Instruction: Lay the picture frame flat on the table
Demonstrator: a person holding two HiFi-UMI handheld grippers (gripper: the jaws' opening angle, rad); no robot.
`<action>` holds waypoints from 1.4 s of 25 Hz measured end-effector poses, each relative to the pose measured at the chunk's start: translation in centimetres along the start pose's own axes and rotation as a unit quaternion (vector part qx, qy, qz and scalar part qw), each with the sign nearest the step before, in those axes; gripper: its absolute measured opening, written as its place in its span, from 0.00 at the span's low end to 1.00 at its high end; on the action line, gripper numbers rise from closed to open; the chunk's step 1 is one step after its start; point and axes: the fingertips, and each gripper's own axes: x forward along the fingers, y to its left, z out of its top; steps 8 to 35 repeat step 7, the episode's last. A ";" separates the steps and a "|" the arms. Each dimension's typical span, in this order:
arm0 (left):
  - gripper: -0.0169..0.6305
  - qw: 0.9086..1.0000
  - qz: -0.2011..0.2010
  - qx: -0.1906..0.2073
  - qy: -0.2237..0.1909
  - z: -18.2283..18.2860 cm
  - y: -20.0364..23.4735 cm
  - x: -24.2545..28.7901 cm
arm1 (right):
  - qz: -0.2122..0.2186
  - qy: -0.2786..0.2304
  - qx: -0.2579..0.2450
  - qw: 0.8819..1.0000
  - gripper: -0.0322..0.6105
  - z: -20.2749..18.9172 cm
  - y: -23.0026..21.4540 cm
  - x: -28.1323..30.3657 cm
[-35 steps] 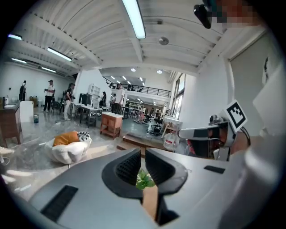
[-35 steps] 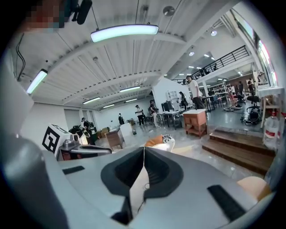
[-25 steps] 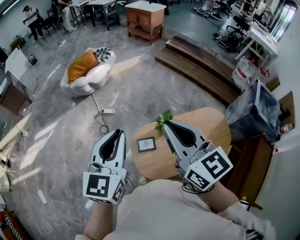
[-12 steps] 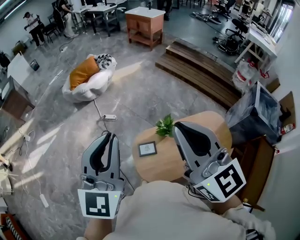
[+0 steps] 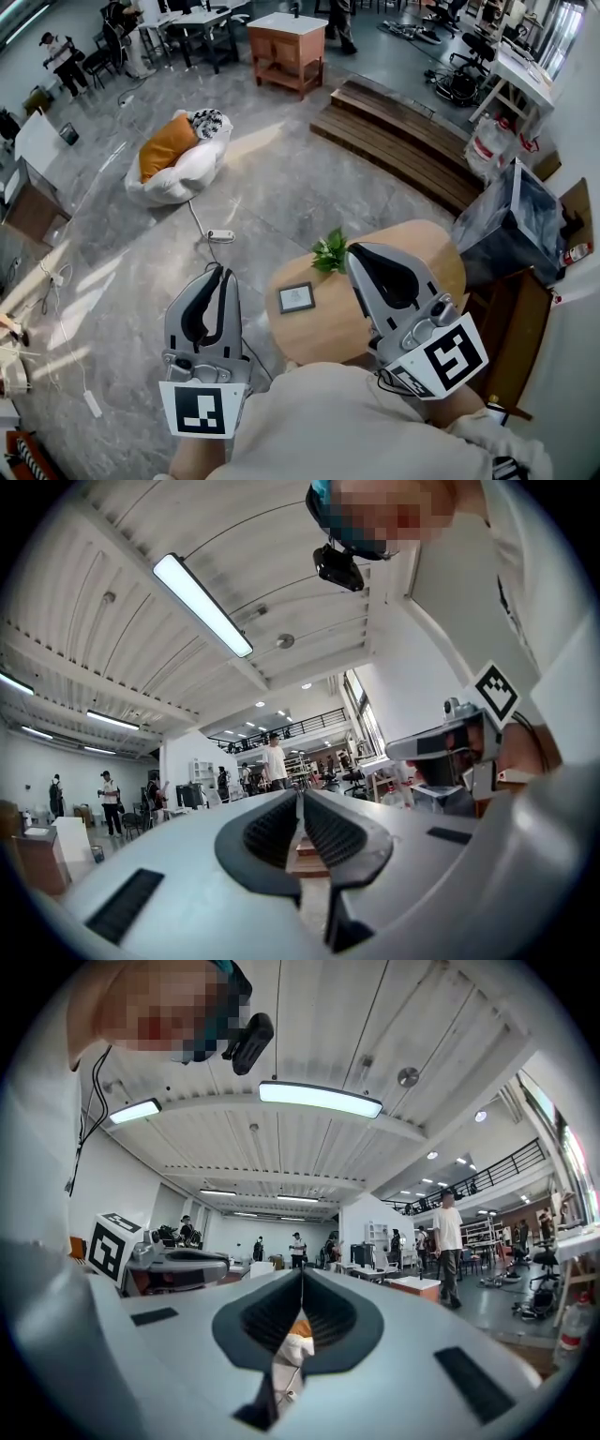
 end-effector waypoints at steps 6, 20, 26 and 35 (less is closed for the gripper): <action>0.07 1.000 -0.004 -0.005 0.007 -0.4 -0.7 0.5 | -0.001 0.000 -0.006 1.000 0.05 -0.2 -0.7 0.1; 0.07 1.000 -0.005 -0.004 0.007 -0.4 -0.8 0.6 | -0.002 0.000 -0.011 1.000 0.05 -0.2 -0.9 0.1; 0.07 1.000 -0.005 -0.004 0.007 -0.4 -0.8 0.6 | -0.002 0.000 -0.011 1.000 0.05 -0.2 -0.9 0.1; 0.07 1.000 -0.005 -0.004 0.007 -0.4 -0.8 0.6 | -0.002 0.000 -0.011 1.000 0.05 -0.2 -0.9 0.1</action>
